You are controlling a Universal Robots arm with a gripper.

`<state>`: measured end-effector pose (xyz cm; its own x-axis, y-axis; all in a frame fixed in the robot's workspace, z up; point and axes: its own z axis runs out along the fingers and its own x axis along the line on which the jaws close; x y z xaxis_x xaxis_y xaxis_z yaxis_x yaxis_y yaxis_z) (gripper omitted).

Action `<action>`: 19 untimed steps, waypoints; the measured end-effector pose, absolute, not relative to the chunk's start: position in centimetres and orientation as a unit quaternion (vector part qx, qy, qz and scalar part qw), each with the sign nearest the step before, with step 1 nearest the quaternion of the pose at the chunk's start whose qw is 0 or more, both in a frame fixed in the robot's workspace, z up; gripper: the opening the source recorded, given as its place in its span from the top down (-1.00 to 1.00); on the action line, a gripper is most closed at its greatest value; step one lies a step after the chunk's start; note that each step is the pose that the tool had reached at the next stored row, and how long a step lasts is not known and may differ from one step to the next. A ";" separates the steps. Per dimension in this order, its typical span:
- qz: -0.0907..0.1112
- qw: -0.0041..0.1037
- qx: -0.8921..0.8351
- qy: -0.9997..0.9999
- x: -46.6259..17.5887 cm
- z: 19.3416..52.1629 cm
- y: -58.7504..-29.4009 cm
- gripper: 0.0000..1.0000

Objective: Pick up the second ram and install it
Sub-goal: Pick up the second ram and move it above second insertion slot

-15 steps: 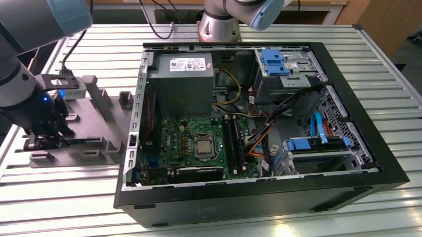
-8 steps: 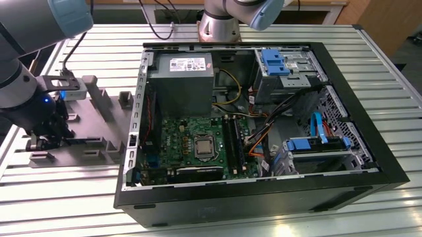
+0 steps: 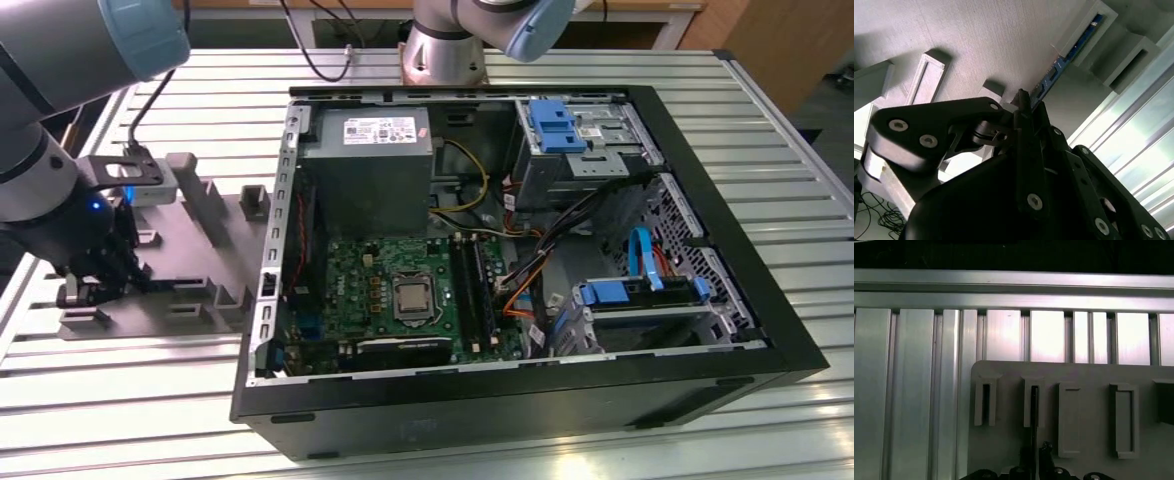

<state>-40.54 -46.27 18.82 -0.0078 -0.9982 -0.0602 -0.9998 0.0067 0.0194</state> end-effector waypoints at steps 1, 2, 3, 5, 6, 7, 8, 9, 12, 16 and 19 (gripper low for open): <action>0.028 0.015 -0.704 0.709 -40.5 18.8 -46.3 0.58; 0.028 0.015 -0.704 0.709 -40.5 18.8 -46.3 0.58; 0.028 0.015 -0.704 0.709 -40.5 18.8 -46.3 0.61; 0.028 0.015 -0.704 0.709 -40.5 18.8 -46.3 0.72; 0.028 0.015 -0.704 0.709 -40.5 18.8 -46.3 0.72; 0.028 0.015 -0.704 0.709 -40.5 18.8 -46.3 0.72; 0.028 0.015 -0.704 0.709 -40.5 18.8 -46.3 0.72; 0.028 0.015 -0.704 0.709 -40.5 18.8 -46.3 0.72; 0.028 0.015 -0.704 0.709 -40.5 18.8 -46.3 0.72; 0.028 0.015 -0.704 0.709 -40.5 18.8 -46.3 0.72; 0.028 0.015 -0.704 0.709 -40.5 18.8 -46.3 0.72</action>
<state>-40.54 -46.27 18.77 -0.0078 -0.9982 -0.0602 -0.9998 0.0067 0.0193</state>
